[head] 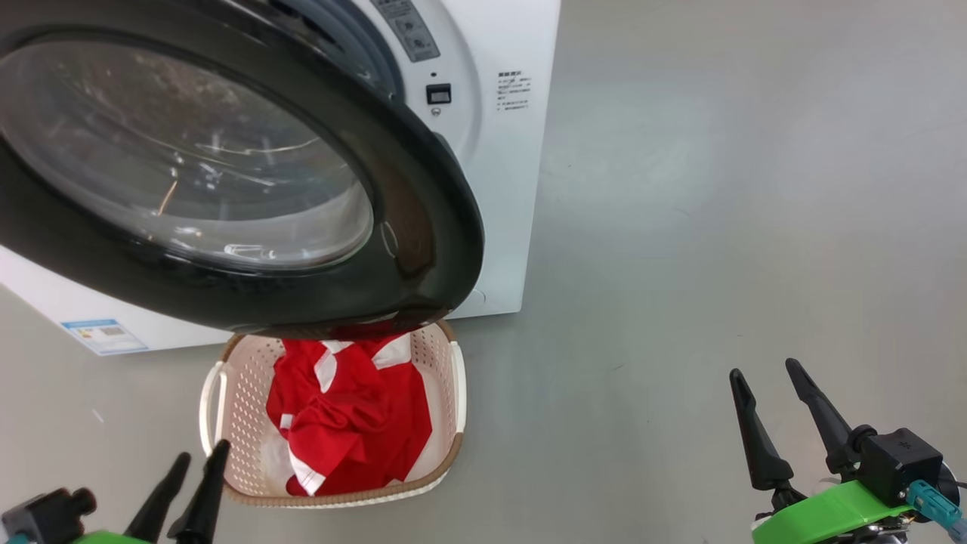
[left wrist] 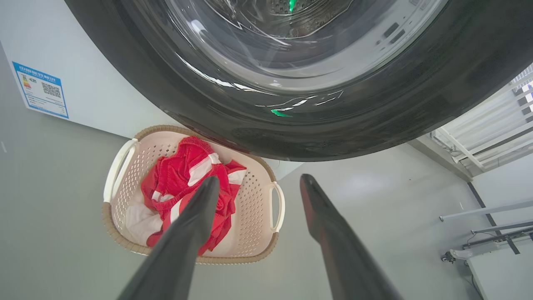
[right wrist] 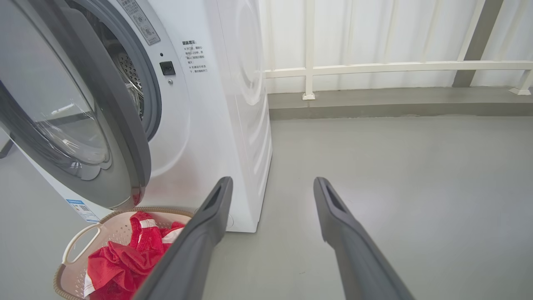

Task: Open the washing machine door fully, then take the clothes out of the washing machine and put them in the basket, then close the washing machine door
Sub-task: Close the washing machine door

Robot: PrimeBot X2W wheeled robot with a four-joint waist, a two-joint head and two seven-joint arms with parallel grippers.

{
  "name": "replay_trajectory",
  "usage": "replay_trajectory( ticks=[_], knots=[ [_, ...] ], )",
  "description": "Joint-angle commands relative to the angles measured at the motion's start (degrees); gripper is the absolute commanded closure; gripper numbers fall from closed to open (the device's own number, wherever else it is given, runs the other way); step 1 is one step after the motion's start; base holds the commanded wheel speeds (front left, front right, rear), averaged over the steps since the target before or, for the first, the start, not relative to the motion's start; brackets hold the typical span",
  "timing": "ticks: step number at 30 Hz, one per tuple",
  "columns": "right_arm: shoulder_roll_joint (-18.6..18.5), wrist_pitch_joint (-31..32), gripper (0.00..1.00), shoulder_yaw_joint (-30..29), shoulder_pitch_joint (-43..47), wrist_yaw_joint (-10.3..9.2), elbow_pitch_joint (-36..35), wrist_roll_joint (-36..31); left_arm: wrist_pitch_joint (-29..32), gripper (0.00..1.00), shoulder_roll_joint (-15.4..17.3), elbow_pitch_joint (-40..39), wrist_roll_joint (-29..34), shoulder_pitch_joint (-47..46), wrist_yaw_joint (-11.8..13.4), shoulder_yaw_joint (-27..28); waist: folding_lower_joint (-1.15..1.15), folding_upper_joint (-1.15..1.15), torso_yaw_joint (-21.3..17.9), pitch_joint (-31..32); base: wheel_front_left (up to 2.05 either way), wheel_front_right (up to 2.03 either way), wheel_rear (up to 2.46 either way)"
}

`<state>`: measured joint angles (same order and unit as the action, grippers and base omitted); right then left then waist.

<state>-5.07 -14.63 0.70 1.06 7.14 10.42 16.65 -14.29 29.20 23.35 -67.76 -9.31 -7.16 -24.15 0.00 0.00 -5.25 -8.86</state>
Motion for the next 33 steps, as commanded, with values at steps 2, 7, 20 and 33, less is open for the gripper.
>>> replay_trajectory(
  ticks=[2,7,20,33],
  knots=[
    [-0.4,-0.4,0.00,0.8,0.3,0.35,-1.6,0.0,-0.7,0.00,0.1,-1.0,4.2,1.0,-0.3,5.9,0.00,0.00,-0.4,0.3,0.00,0.00,0.00],
    [-0.2,-0.4,0.00,0.4,0.5,0.35,-1.8,0.0,-0.7,0.00,-4.9,-4.1,16.3,5.2,-0.3,15.1,0.00,0.00,-0.7,0.9,0.00,0.00,0.00],
    [-0.7,-0.4,0.00,-0.8,1.9,0.35,-2.2,0.6,-0.7,0.00,-19.1,-17.0,45.3,13.3,-0.3,30.6,0.00,0.00,0.5,3.3,0.00,0.00,0.00],
    [-0.6,-0.4,0.00,-0.2,3.0,0.35,-1.7,0.4,-0.7,0.00,-20.9,-16.7,48.8,15.1,-0.3,31.3,0.00,0.00,0.6,4.8,0.00,0.00,0.00]
  ],
)
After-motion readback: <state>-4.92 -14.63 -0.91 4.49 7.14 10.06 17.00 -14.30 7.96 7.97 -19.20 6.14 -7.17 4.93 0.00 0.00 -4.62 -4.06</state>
